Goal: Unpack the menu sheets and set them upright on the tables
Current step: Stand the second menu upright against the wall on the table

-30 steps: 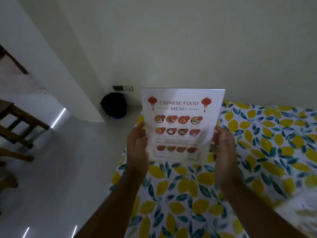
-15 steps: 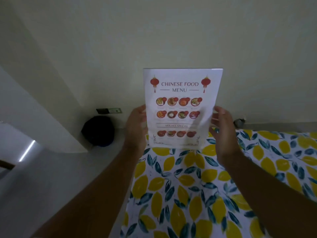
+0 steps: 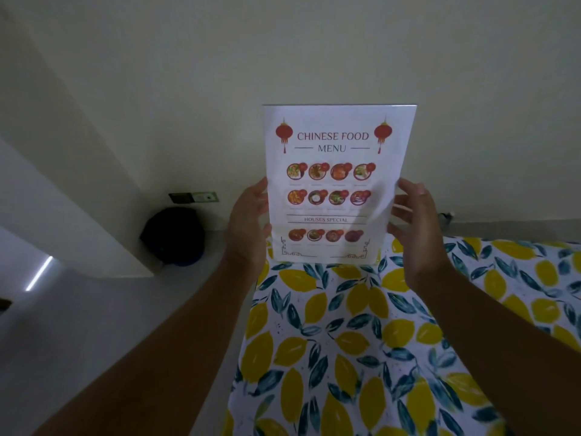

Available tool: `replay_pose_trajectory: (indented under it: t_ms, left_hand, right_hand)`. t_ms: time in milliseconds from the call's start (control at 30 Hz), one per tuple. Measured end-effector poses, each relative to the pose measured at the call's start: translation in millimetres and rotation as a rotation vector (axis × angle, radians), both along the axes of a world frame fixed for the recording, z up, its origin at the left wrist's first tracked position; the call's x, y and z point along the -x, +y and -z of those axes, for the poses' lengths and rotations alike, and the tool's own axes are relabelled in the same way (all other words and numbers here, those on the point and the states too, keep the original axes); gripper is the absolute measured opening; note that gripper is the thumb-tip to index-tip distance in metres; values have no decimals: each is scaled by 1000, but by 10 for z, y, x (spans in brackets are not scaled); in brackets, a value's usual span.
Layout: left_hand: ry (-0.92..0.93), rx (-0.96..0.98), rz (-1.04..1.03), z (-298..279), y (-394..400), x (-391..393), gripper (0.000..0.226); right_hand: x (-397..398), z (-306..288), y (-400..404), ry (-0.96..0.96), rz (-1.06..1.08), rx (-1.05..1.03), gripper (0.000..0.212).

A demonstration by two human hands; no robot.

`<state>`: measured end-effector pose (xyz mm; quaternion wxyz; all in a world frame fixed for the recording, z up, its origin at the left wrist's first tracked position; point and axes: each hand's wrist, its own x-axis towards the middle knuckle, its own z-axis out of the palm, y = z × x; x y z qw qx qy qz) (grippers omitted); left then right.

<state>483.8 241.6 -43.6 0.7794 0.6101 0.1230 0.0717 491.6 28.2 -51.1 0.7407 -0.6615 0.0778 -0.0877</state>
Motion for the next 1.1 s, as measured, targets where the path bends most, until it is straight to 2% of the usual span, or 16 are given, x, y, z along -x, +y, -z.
replay_pose_trajectory:
  t_ms: [433,600,733,867,1033,1100]
  left_hand:
    - [-2,4,-23,-27,-18,38,31]
    - [18,6,-48,-15,-41,57,22]
    - [29,30,-62,-2,-75,60,18]
    - [33,27,-53,22,-70,46,19]
    - [-5,7,7,65,-52,46,21]
    - [-42,-8,62,73,-43,62,26]
  right_hand:
    - [55,-11,-45,7,-5,-18,52]
    - [86,-6,-43,6,-5,4,53]
    - [91,20,-50,-1,-19,70,29]
    - [133,-31,-16,-42,-79,77,45]
    - [87,101,-51,-44,-57,85,27]
    - [91,134,-70,-41,-45,82,31]
